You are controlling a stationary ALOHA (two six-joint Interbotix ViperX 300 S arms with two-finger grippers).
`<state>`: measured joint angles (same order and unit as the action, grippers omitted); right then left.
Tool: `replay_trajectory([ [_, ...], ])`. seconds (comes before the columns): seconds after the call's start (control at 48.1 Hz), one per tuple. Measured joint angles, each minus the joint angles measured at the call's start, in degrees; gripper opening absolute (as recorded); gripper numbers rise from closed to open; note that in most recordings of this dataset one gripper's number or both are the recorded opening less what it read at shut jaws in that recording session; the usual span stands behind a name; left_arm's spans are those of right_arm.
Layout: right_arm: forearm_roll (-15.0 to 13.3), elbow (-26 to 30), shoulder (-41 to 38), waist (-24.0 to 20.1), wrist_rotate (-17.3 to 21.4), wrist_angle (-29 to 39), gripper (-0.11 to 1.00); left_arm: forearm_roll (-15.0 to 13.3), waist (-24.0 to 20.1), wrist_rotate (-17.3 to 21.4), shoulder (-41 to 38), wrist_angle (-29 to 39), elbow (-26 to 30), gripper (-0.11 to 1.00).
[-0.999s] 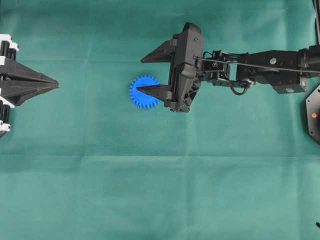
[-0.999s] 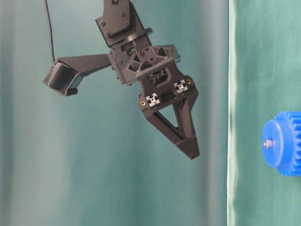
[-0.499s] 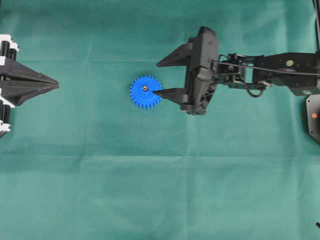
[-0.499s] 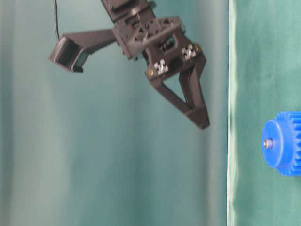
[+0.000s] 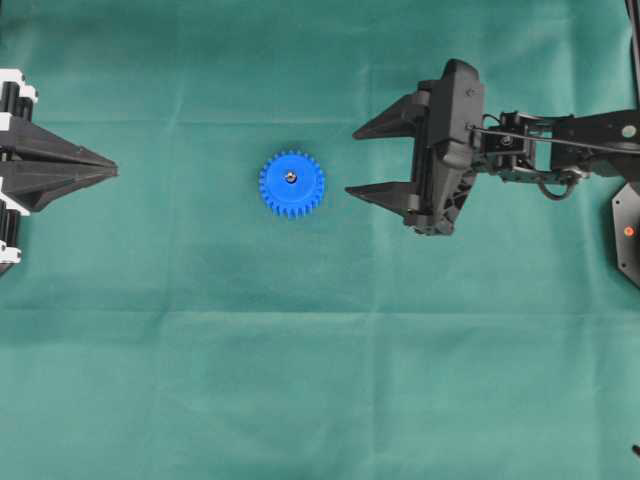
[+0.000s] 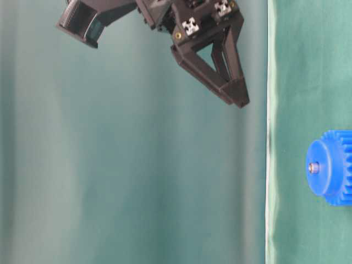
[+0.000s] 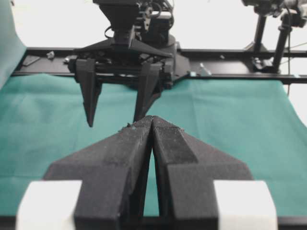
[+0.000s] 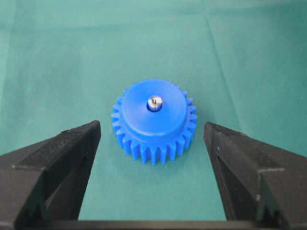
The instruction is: Insert the shaft placed at a random location into the center hole of the medium gear at another random location.
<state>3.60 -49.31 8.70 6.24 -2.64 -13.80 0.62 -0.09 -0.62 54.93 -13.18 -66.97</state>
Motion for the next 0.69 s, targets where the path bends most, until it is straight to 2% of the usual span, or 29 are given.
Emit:
replay_trajectory([
  [0.686,0.0,-0.4,0.4,0.0,0.0,0.7,0.90,0.0,-0.1,0.0,0.0,-0.1,0.0,0.00],
])
